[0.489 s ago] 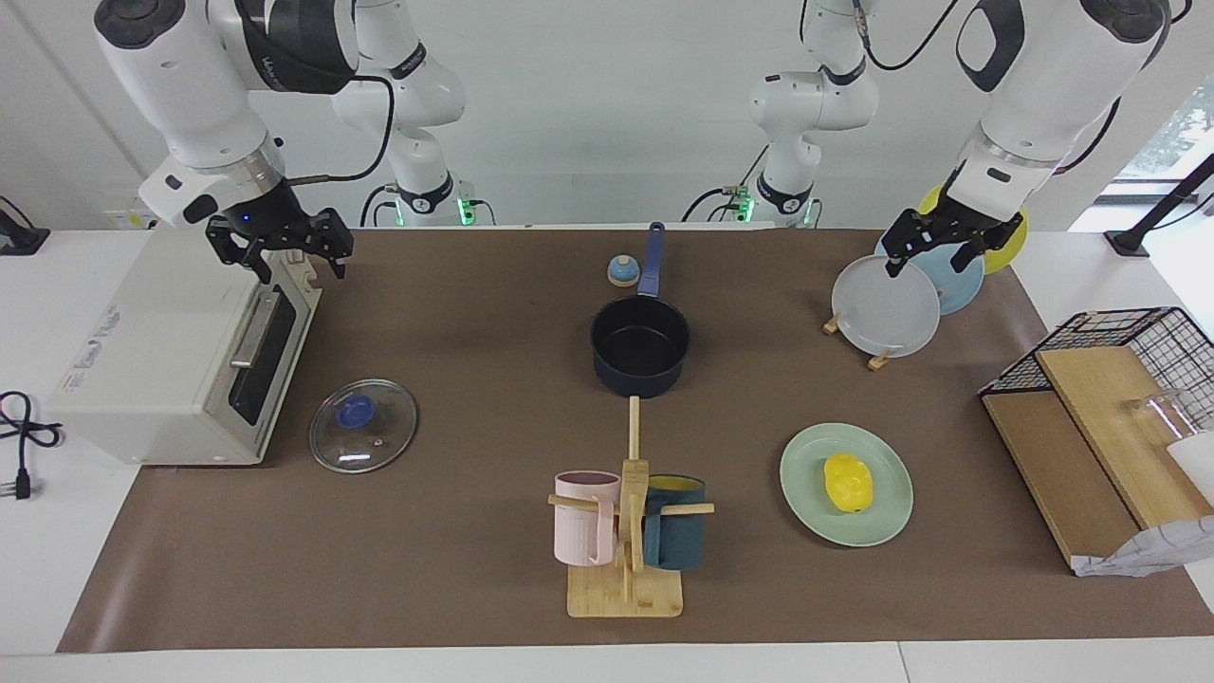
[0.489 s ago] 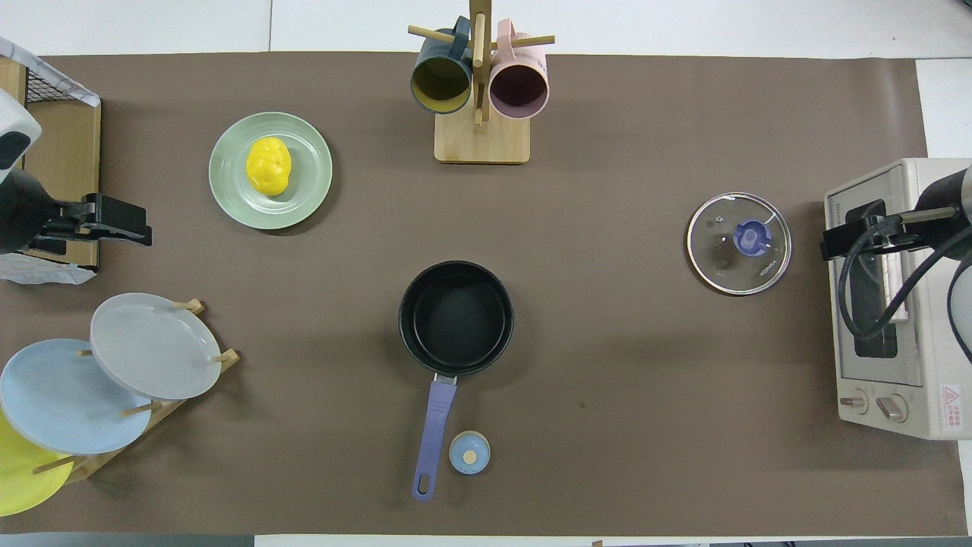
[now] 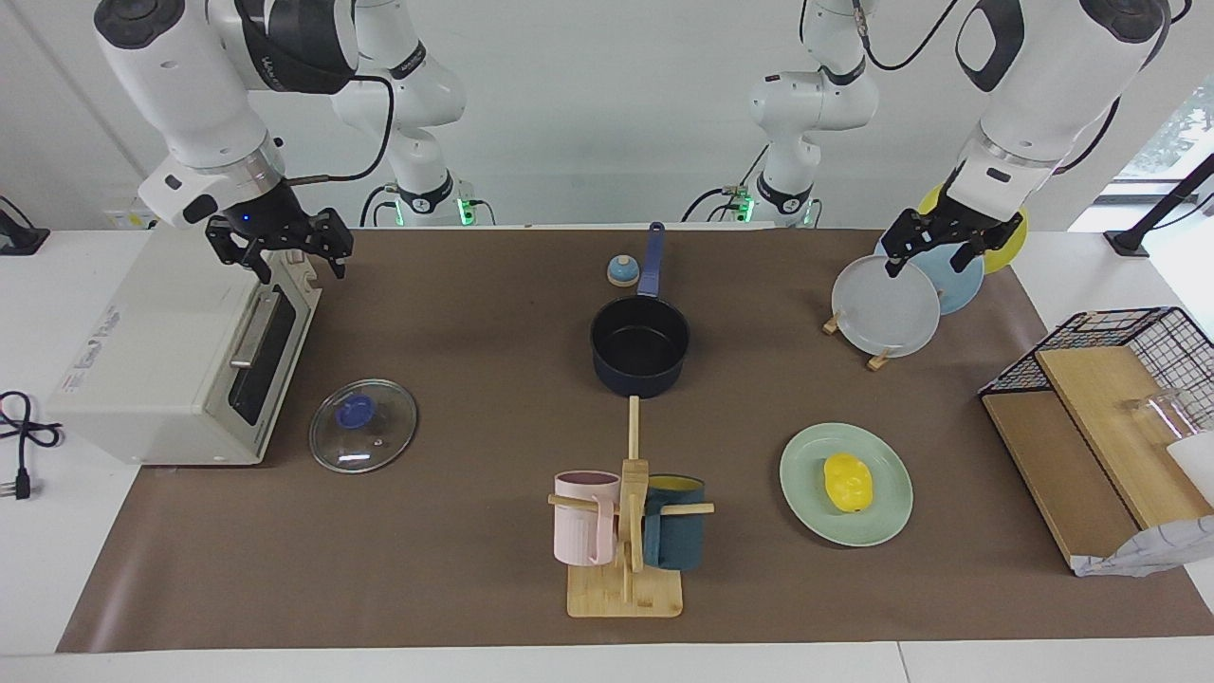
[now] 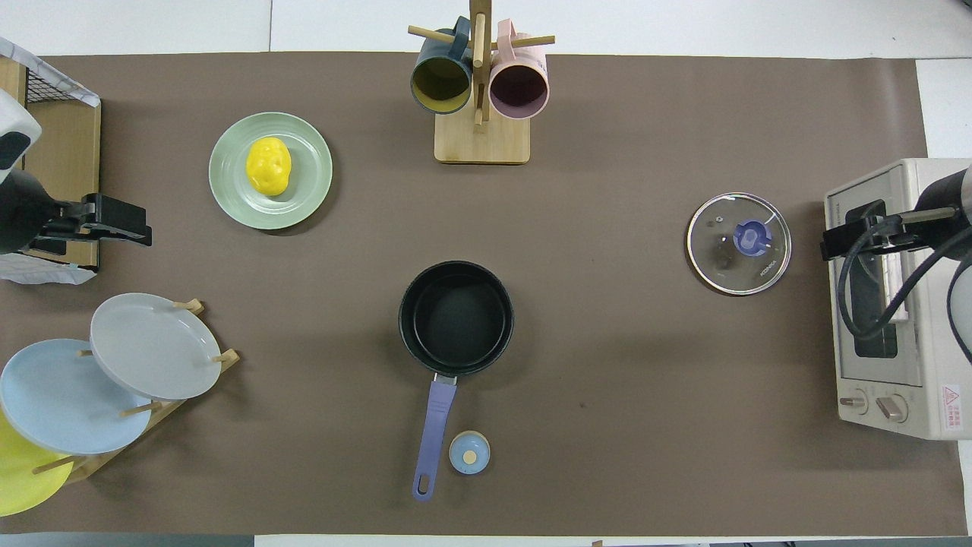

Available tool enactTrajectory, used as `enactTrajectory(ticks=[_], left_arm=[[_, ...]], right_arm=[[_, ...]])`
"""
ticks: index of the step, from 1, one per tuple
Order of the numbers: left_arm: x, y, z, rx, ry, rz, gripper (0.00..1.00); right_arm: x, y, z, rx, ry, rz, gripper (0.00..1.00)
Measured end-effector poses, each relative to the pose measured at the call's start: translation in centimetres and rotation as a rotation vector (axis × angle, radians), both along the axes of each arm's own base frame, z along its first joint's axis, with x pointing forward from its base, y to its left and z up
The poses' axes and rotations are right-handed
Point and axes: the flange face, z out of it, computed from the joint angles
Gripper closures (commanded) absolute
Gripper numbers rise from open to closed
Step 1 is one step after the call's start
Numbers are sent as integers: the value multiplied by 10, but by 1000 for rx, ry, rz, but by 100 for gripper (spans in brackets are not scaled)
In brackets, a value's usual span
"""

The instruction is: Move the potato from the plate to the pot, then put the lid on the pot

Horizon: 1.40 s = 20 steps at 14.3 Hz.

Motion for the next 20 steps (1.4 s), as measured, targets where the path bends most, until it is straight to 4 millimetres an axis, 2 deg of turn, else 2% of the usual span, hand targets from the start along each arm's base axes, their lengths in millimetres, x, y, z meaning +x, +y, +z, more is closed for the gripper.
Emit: enactTrajectory(ticks=[3,5,7,12,15,17,18,20], left_arm=[[0,0,0,0,0,0,0],[0,0,0,0,0,0,0],[0,0,0,0,0,0,0],[-1,-1,0,0,4,0,0],[3,-3,0,-17,-21,15,0],[16,-6,-14,-39,-39,24,0],[27,-9,-28,-55,-40,28,0],[57,-16,-71,-66,-22,35,0]], right_arm=[[0,3,-4,2,0,33,0],[4,4,-19,2,-24,59,0],[13,5,-48,1,-32,73,0],[54,7,-141,-6,-27,110,0],[52,10,-183,-8,-62,128,0],[48,11,-192,-7,-69,147,0],[48,12,-197,-7,-74,160,0],[49,13,-212,-8,-77,184,0]])
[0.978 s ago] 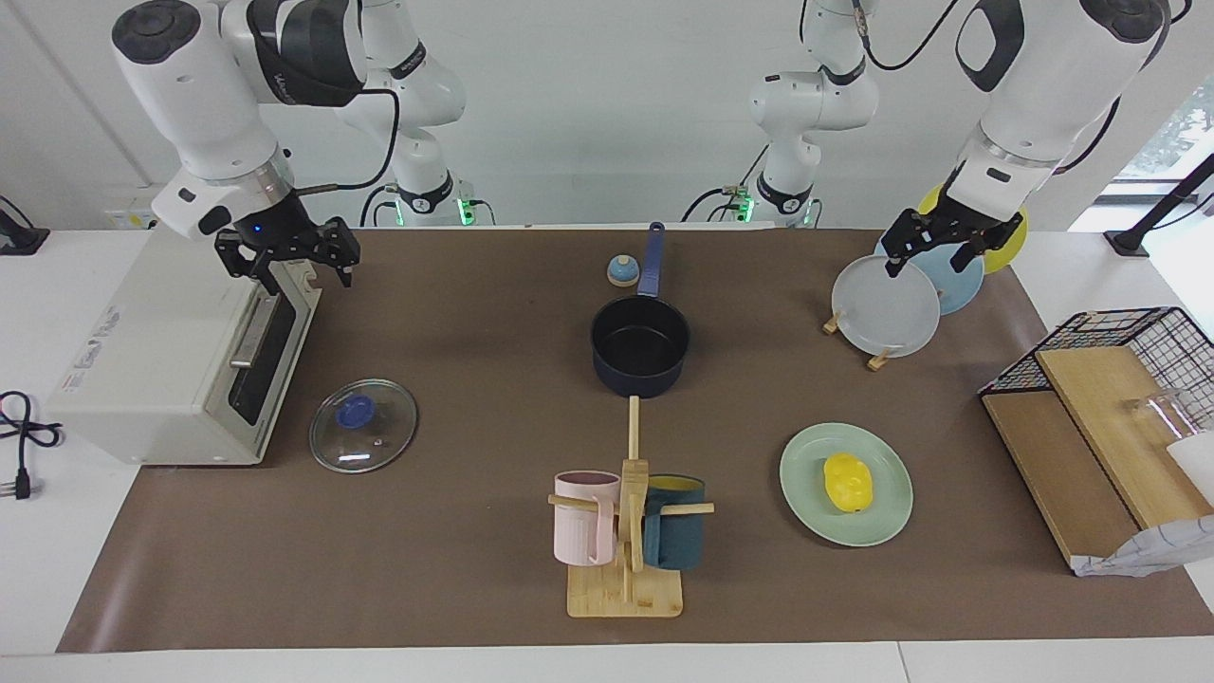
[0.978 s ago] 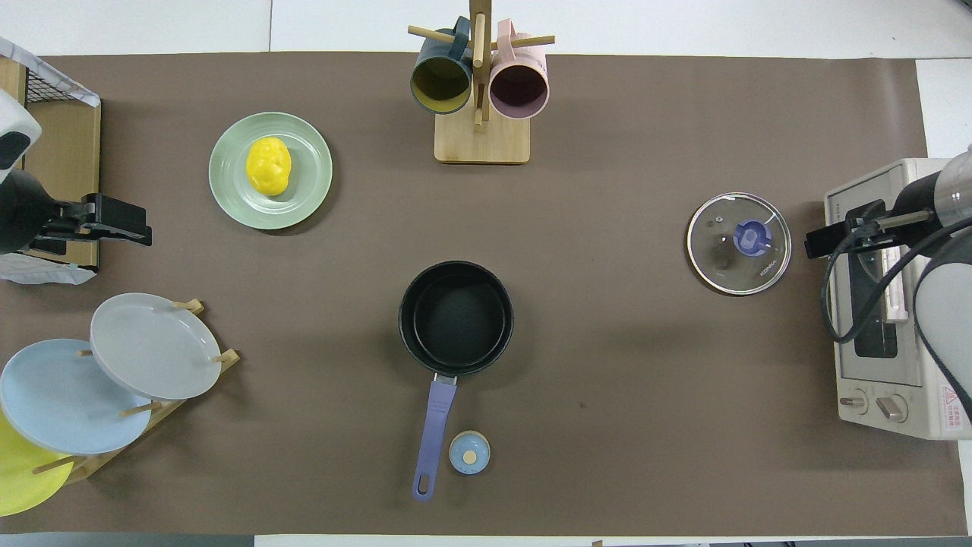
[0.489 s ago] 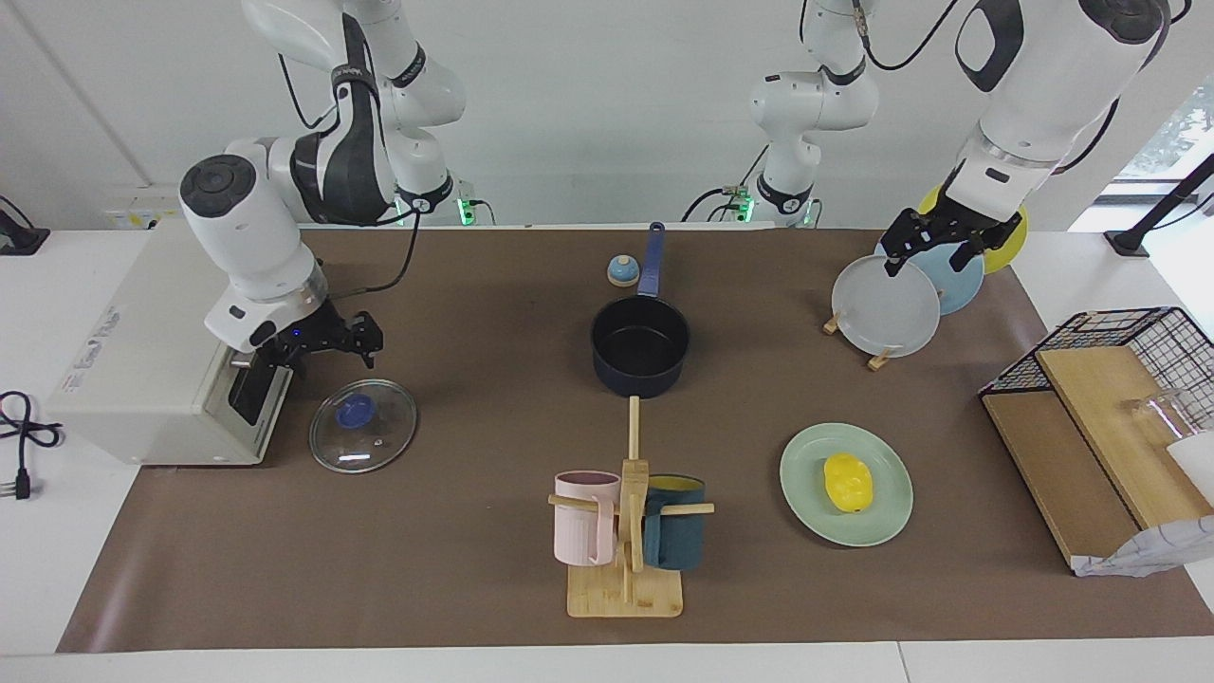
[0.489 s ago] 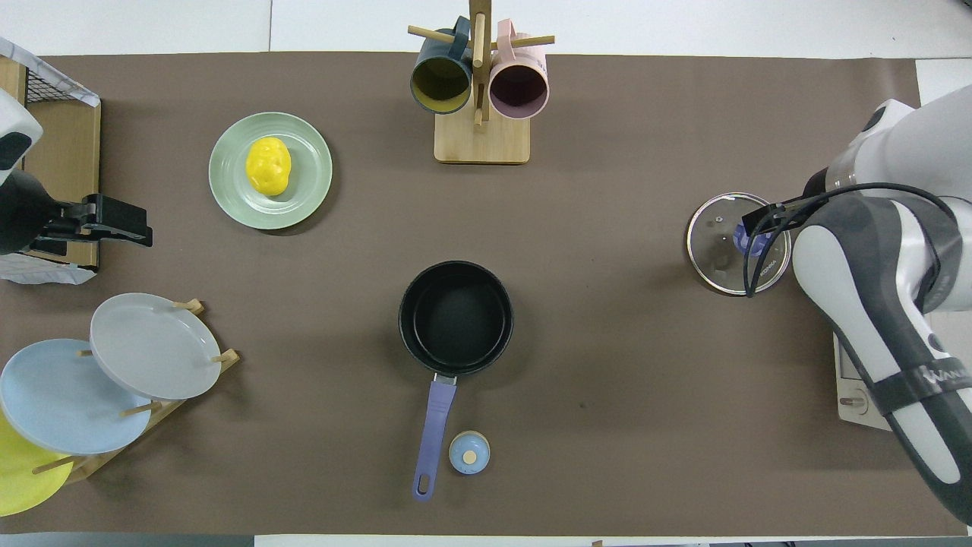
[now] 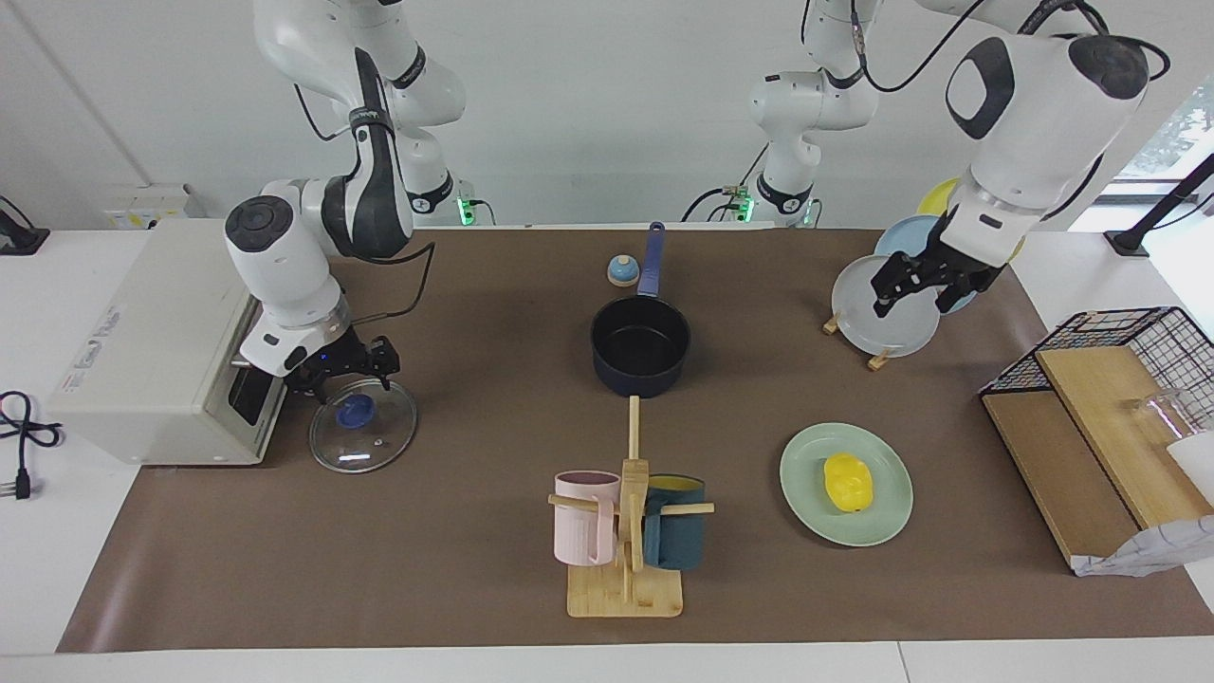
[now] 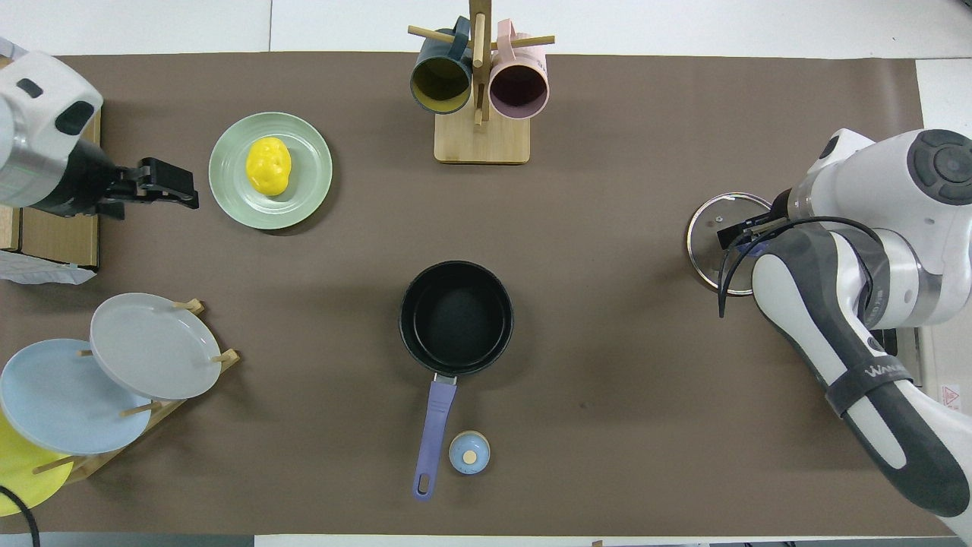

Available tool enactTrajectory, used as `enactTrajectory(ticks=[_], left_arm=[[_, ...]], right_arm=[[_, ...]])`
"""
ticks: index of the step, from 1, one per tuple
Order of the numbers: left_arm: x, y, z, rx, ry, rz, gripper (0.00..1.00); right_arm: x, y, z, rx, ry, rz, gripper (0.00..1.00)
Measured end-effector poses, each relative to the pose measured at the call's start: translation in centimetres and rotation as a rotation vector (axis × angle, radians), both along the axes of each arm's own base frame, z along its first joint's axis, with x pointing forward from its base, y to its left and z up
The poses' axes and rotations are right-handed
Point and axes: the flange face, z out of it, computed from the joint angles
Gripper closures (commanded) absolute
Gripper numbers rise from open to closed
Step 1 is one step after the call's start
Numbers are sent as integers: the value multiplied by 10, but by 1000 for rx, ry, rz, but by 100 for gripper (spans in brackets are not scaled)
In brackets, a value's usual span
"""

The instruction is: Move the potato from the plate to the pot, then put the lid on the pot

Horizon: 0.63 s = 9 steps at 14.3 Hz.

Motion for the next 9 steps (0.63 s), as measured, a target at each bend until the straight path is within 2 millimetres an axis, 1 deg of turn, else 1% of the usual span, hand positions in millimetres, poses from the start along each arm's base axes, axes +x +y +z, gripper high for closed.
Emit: enactTrajectory(ticks=[2,4,6,8,9], left_arm=[[38,-9,-48,-17,11,27,0],[66,-13,-89,-22,3,56,0],[84,-20,-121,-24,-14,108,0],[95,-36,-146,-25,-35,118,0],[99,-42,-154,-18,-49,113,0]], right_arm=[[3,-6,-17,-3,3,10,0],[5,-14,-31,-5,10,3,0],[5,-14,-38,-5,19,2,0],[4,-16,-45,-6,31,0,0],[3,-17,-48,-6,39,-2,5]])
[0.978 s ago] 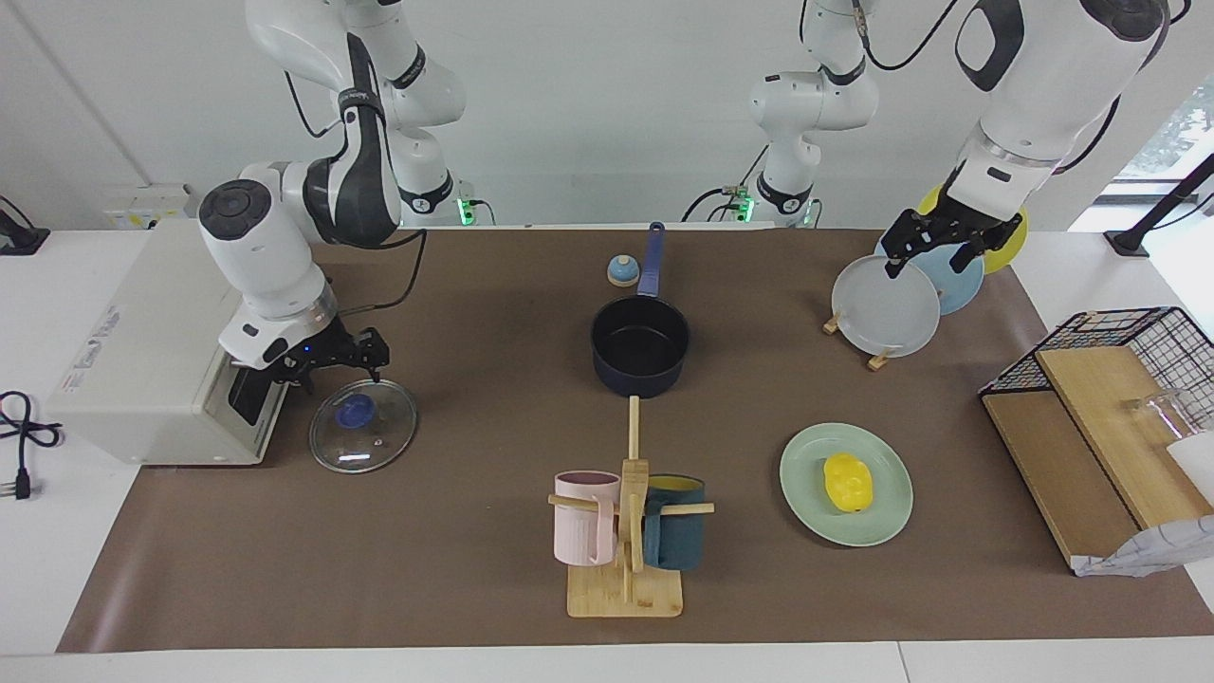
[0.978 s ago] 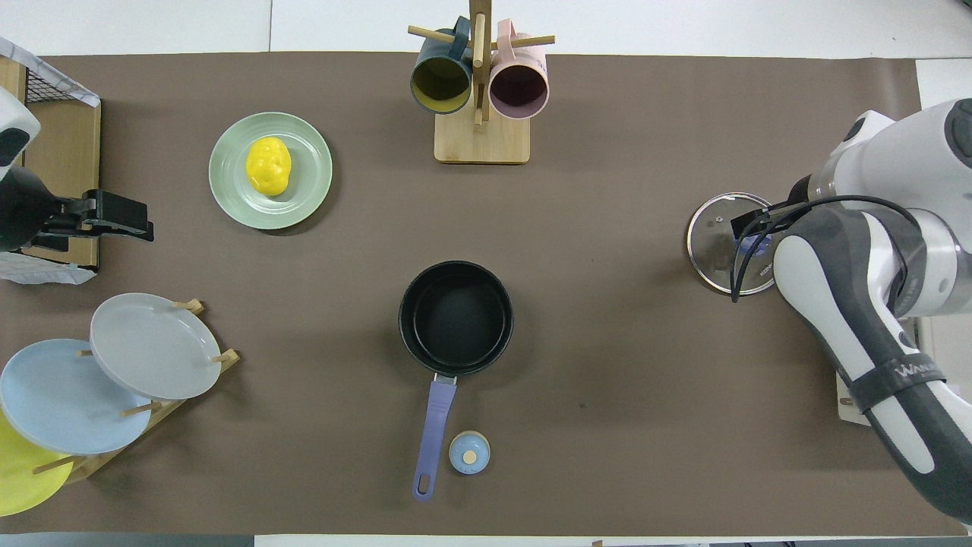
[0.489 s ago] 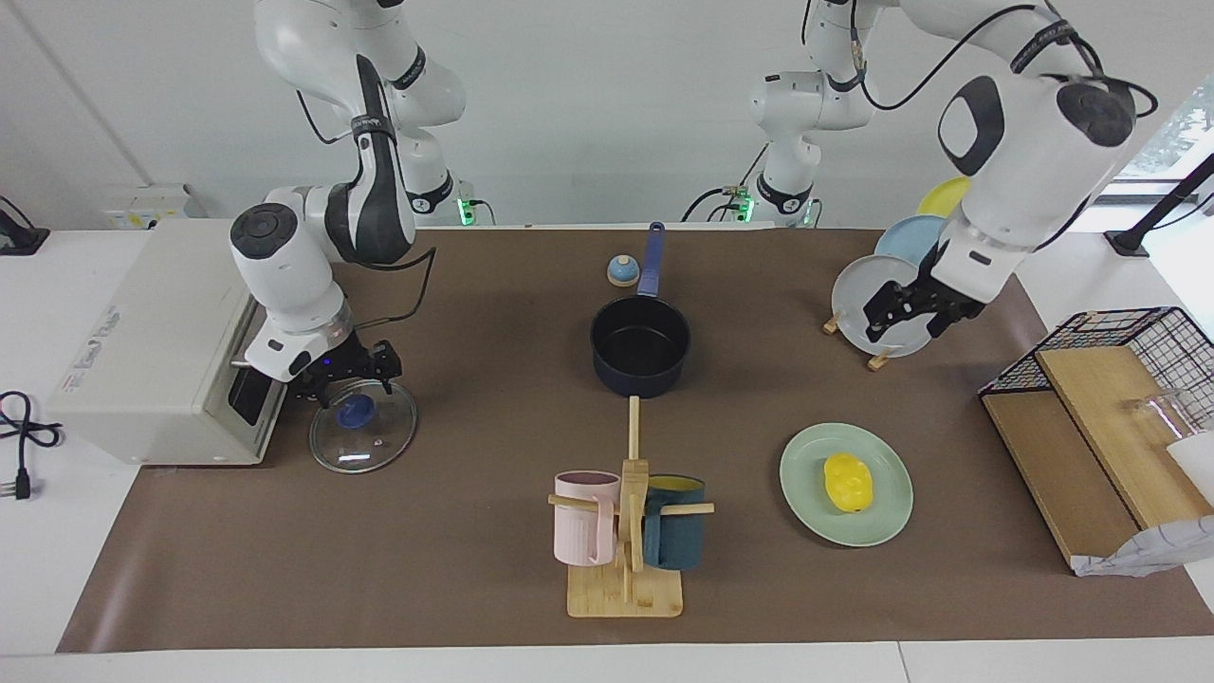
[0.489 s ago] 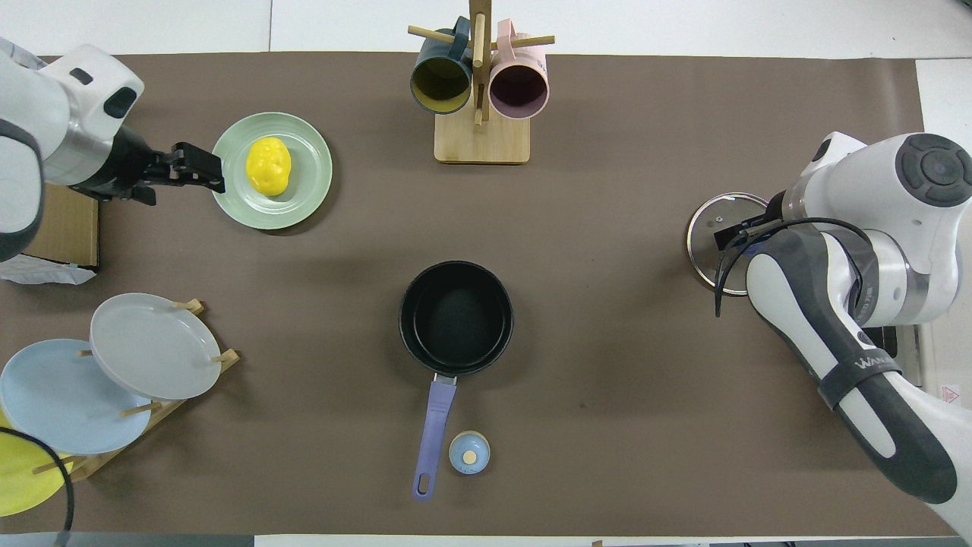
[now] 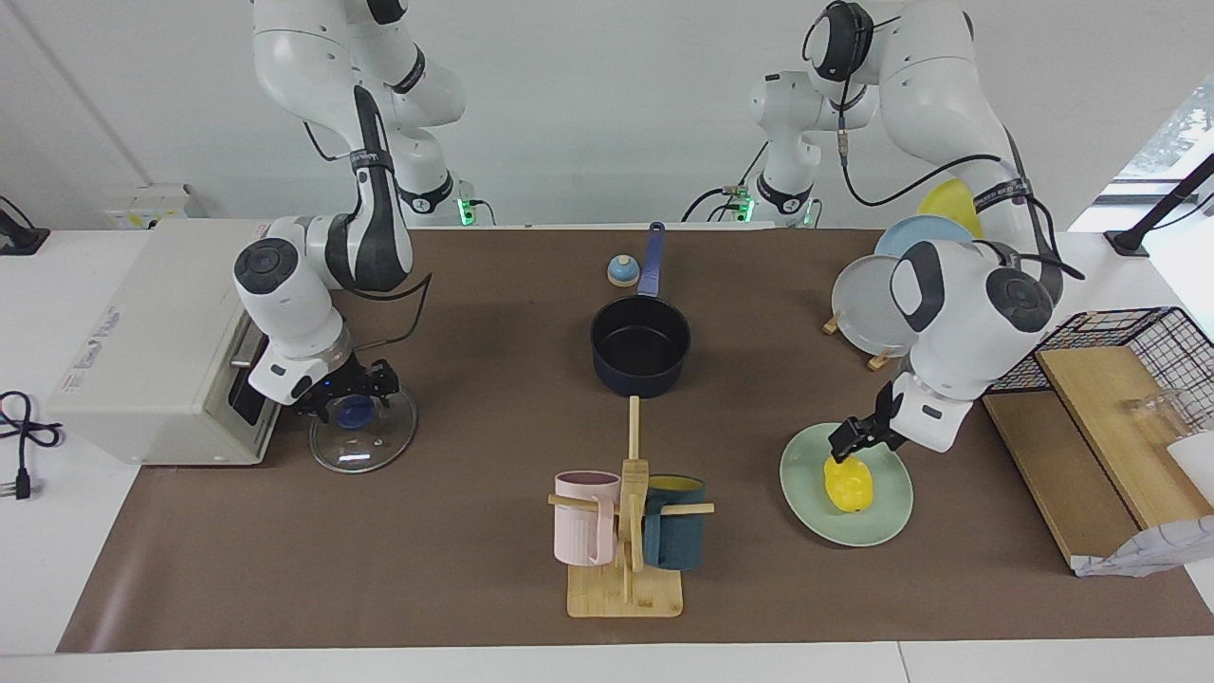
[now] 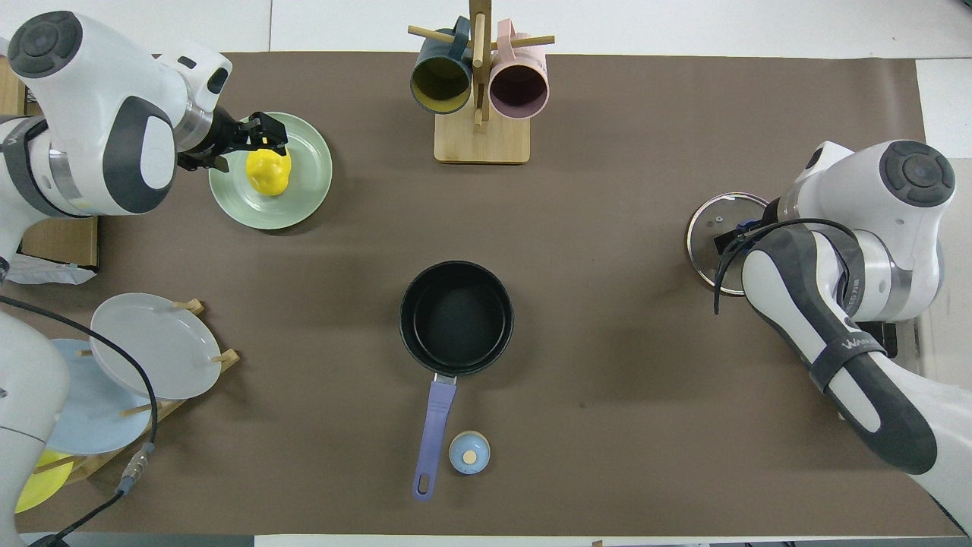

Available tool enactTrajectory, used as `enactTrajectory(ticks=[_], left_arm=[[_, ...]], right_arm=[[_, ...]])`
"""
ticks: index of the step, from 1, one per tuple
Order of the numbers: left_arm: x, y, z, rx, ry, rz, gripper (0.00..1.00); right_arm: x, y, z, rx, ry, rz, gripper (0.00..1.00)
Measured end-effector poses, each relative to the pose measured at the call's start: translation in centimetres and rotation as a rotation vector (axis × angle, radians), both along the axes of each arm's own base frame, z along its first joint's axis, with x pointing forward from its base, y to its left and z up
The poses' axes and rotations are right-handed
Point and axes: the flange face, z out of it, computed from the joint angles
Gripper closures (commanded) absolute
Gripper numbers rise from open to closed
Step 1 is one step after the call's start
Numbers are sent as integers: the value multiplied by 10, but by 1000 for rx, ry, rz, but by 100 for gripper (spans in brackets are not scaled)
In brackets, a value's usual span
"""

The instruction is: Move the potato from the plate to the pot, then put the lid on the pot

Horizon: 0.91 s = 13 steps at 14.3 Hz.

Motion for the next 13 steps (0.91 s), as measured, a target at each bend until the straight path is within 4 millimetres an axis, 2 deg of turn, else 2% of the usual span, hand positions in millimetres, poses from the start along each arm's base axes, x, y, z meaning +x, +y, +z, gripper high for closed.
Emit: enactTrajectory(ticks=[4,8,11,13], left_arm=[[4,-11,-16,87,-31,-28,0],[10,-8,-31,99,-53,2,1],[12,-3,-35,126,-66,-8,2],[10,-4,-44,130,-84,-14,2]], right_arm=[[-2,-3,-4,0,8,15,23],[-2,-3,-4,0,8,16,44],[-2,-3,-3,0,8,15,72],[-1,-3,-2,0,13,15,95]])
